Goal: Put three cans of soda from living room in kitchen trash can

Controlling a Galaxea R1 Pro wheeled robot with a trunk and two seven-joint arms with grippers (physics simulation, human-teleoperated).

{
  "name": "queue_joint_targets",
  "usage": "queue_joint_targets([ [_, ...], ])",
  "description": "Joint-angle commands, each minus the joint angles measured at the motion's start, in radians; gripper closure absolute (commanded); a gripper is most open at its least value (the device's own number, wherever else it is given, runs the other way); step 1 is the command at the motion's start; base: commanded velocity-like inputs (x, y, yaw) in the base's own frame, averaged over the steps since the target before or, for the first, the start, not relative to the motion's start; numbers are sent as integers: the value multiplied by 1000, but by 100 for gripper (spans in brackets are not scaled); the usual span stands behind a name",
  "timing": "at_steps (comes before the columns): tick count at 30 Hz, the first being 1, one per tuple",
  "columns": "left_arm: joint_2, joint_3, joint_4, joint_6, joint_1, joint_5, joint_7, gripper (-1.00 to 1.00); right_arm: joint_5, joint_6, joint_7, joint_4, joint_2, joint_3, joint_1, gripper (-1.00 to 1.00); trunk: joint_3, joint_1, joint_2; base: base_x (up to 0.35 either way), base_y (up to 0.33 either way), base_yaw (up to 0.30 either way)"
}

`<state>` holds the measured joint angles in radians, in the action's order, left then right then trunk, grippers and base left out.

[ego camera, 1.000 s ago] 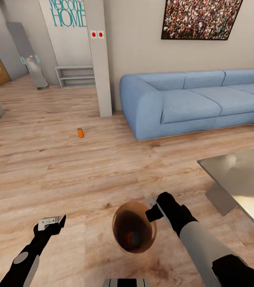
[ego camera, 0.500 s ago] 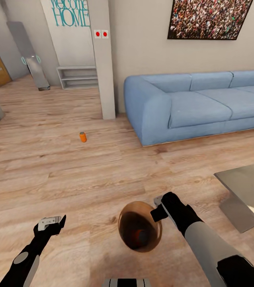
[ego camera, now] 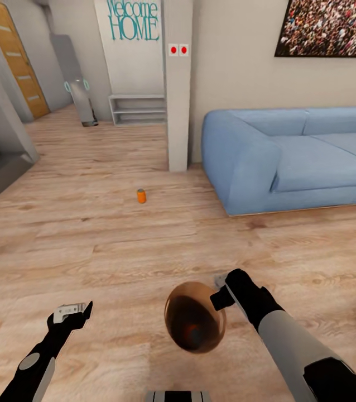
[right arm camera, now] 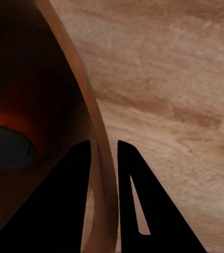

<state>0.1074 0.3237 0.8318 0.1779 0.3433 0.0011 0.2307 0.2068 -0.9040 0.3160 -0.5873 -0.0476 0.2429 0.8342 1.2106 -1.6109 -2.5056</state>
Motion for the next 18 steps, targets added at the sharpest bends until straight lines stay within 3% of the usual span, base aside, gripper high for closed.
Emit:
queue_joint_targets([
  [1,0,0,0,0,0,0,0,-100,-17,-3,3,0,0,-1,0,100,-1,0,0,261,190,241],
  [7,0,0,1,0,-6,0,-1,-100,-19,-3,3,0,2,-2,0,100,-3,0,0,265,184,175],
  [18,0,0,1,0,-12,0,0,-100,-23,-1,5,0,9,-11,0,100,-3,0,0,298,118,21],
])
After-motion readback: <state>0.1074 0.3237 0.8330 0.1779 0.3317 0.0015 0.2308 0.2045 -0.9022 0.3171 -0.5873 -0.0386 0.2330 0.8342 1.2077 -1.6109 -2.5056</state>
